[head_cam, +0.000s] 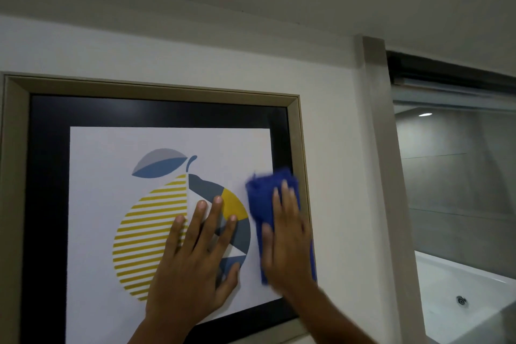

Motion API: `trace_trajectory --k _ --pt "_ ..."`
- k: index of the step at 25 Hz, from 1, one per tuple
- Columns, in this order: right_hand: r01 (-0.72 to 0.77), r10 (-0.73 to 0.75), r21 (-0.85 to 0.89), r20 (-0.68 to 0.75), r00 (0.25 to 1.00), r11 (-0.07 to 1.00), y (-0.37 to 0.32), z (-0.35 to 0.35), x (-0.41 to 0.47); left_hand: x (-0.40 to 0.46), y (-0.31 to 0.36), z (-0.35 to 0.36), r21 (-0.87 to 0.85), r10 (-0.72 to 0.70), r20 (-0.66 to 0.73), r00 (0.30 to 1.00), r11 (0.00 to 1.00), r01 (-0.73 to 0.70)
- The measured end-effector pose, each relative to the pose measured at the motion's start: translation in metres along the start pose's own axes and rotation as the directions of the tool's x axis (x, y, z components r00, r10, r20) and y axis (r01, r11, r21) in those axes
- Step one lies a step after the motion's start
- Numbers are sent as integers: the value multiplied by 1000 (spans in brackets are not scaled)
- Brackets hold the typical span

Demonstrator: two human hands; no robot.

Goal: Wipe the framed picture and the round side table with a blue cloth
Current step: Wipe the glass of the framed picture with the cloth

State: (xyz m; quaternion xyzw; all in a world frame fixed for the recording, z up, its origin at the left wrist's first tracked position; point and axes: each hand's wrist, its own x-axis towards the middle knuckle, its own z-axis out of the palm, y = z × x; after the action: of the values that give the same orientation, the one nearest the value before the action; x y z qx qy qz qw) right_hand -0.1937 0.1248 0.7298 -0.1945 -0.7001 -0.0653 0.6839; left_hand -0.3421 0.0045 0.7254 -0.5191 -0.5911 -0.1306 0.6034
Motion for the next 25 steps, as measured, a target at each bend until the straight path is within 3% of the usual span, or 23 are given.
trace_trajectory --k 3,6,8,13,18,21,25 --pt "38 -39 -19 -62 997 999 -21 -9 112 -1 1 -4 -8 -10 -21 1000 1000 10" --pt "35 -43 -61 -130 991 998 -19 -6 146 -1 3 -5 -1 -26 -44 999 1000 26" --pt "37 -39 -15 -153 987 999 -12 2 106 0 3 -3 2 -24 -53 998 1000 24" --pt "-64 65 19 -38 997 998 6 3 -74 -1 1 0 27 -14 -66 998 1000 16" --pt "-376 382 69 -148 912 924 -38 27 -89 0 2 0 11 -11 -76 997 1000 12" --pt "-320 322 39 -135 937 947 -47 31 -95 0 1 0 2 -5 -79 997 1000 5" --pt "-87 84 -94 -39 996 992 -1 12 -104 -1 -1 2 14 -15 -75 997 1000 16"
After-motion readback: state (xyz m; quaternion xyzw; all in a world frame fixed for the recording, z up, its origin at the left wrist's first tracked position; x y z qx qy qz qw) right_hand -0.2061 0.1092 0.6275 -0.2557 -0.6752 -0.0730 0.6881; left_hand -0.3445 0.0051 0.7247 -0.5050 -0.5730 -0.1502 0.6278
